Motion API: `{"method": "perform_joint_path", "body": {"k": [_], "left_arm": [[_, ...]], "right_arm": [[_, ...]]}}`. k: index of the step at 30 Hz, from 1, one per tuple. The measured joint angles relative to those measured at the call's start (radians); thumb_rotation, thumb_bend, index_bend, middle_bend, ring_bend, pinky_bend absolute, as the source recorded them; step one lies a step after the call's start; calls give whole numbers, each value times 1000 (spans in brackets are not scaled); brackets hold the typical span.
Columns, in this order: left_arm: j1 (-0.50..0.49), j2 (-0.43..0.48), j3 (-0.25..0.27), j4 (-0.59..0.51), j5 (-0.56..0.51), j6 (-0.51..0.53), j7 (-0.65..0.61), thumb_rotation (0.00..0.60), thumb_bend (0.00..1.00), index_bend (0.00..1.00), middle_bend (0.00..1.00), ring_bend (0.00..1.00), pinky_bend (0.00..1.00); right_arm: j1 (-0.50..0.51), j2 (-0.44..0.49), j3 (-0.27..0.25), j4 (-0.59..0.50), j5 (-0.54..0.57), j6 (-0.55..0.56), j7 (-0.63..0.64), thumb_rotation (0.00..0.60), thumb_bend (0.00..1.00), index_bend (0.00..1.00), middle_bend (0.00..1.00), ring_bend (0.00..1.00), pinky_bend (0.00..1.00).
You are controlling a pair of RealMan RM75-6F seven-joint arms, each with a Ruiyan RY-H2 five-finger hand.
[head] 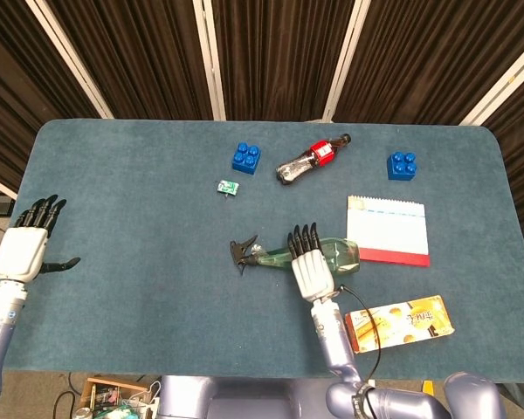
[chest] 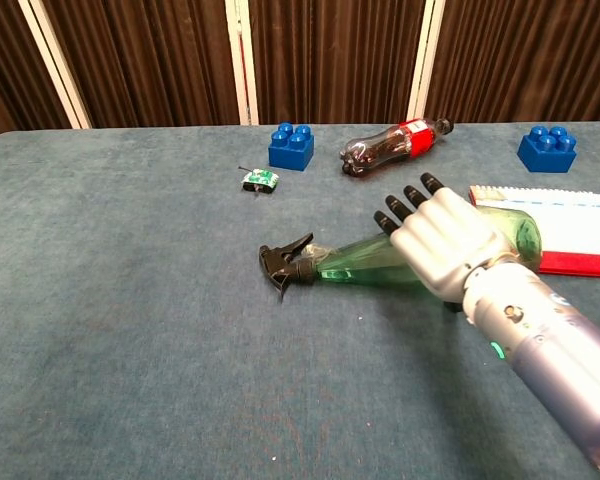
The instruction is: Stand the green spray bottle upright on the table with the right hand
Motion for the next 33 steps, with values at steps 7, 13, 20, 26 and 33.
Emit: {"method": "perform_joint_path", "body": {"k": [7, 13, 20, 26, 33], "left_arm": [[0, 6, -1, 8, -6, -1, -17, 600, 20, 1, 0, 7, 157], [0, 8, -4, 14, -20, -8, -28, 600, 20, 1, 0, 7, 157], [-3, 10, -9, 21, -36, -24, -36, 600, 20, 1, 0, 7, 157], [-2, 11, -9, 26, -42, -23, -40, 600, 20, 1, 0, 7, 157], [-4, 8, -7, 26, -43, -26, -37, 600, 20, 1, 0, 7, 157]], "right_arm": [[24, -14, -3, 3, 7, 9, -8, 600, 230, 124, 0, 0, 0], [46, -14, -4, 23, 11, -13, 13, 600, 294, 496, 2, 0, 0], [74, -18, -11, 66, -45, -22, 91, 600, 356, 751, 112, 0, 4], [93, -18, -28, 125, -90, -23, 127, 600, 401, 912, 225, 0, 84], [105, -7, -51, 128, -173, 11, 183, 600, 402, 922, 235, 0, 102]]}}
